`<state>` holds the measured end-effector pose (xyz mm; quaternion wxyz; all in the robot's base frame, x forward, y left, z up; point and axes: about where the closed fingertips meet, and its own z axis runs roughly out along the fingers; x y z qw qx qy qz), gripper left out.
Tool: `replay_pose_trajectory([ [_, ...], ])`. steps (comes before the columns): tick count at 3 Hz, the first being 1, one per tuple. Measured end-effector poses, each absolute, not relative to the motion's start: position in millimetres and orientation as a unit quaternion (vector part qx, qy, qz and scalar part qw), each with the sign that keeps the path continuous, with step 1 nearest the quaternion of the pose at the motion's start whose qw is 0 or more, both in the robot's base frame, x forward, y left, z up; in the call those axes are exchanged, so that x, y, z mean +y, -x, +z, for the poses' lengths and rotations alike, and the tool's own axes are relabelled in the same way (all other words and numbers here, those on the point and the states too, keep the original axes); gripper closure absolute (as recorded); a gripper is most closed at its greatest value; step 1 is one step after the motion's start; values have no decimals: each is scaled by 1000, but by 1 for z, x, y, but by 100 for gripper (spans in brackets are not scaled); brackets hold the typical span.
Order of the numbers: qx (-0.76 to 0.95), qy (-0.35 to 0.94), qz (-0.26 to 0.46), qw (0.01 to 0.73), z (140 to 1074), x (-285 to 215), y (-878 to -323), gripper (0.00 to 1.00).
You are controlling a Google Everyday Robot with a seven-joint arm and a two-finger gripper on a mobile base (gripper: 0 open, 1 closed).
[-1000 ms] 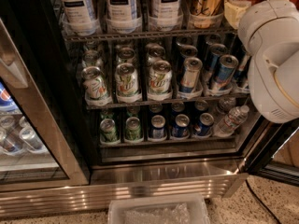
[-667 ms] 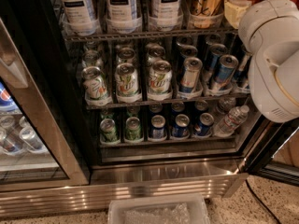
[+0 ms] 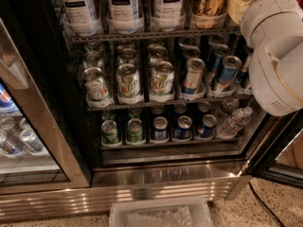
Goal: Pick coke can from top shelf of fridge
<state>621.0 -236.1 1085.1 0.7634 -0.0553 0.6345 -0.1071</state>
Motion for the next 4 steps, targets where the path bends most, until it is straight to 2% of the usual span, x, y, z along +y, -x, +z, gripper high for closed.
replay_pose_trajectory([
  [2,636,37,-89,766,1085,-241,-622,92],
  [3,636,37,-89,766,1085,-241,-622,100],
  [4,629,45,-62,773,1097,-234,-609,100],
])
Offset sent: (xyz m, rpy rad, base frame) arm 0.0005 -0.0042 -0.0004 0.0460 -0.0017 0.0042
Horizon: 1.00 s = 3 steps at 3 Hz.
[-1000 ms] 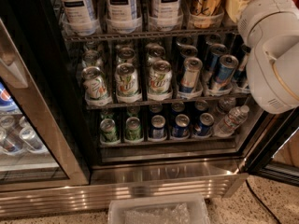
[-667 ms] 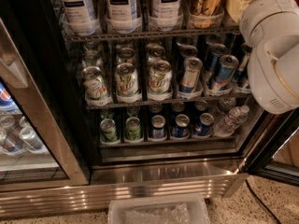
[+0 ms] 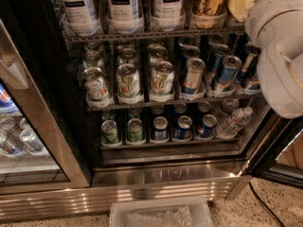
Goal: Pick coke can from top shelf of fridge
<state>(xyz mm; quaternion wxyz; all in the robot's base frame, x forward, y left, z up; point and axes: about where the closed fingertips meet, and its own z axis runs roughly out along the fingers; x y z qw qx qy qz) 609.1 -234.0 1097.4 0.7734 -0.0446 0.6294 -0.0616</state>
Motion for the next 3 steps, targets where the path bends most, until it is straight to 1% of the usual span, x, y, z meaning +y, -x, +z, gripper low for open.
replay_pose_trajectory([
  [1,619,44,-27,784,1117,-228,-595,100],
  [3,626,59,20,777,1126,-222,-564,100],
])
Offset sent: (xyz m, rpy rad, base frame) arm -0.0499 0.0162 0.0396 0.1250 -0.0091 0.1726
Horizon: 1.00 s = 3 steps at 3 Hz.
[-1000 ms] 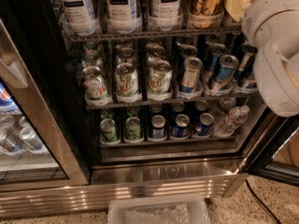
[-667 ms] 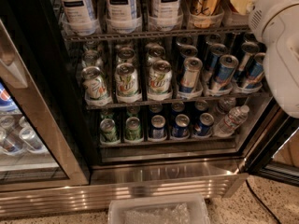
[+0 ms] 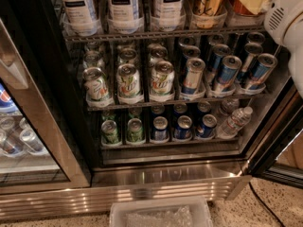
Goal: Pick coke can from top shelf of fridge
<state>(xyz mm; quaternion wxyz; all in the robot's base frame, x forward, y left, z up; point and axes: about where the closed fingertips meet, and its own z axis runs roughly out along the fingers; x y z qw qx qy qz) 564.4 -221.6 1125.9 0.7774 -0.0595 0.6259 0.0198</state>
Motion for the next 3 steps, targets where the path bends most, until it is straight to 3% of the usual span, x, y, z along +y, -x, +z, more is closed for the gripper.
replay_pose_trajectory([
  [3,628,106,104,764,1098,-181,-534,100],
])
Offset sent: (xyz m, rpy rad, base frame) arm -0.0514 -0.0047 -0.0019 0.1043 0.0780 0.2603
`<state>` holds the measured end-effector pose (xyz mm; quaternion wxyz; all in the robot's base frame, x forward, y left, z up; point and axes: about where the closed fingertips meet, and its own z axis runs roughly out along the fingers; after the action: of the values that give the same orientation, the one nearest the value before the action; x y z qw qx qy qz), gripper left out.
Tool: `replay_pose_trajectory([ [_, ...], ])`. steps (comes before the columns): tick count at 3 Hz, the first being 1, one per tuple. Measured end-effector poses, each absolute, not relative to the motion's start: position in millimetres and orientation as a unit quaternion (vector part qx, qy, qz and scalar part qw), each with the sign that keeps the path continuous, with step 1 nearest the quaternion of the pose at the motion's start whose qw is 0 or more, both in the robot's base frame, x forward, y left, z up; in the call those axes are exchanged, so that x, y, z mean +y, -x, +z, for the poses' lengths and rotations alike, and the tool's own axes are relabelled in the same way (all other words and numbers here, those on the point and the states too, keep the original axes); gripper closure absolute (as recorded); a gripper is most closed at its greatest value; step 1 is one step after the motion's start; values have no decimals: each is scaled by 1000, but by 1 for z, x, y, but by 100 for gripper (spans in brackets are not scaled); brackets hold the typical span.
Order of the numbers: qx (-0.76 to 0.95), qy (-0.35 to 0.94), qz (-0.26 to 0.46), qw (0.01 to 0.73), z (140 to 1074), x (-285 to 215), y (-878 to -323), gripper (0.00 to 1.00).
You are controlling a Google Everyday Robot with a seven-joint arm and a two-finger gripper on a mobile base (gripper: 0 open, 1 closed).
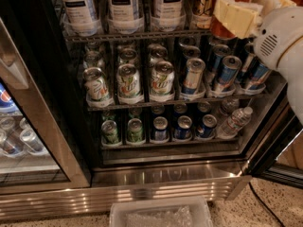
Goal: Pick coke can from top shelf of fridge
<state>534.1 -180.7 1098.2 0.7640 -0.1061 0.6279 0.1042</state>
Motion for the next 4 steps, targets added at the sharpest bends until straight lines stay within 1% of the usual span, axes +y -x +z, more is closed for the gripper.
replay_pose_trajectory([
  [1,629,104,145,757,1099,-172,-526,100],
  [2,628,106,181,750,1109,-180,-512,100],
  [4,644,125,195,729,1116,-207,-475,100],
])
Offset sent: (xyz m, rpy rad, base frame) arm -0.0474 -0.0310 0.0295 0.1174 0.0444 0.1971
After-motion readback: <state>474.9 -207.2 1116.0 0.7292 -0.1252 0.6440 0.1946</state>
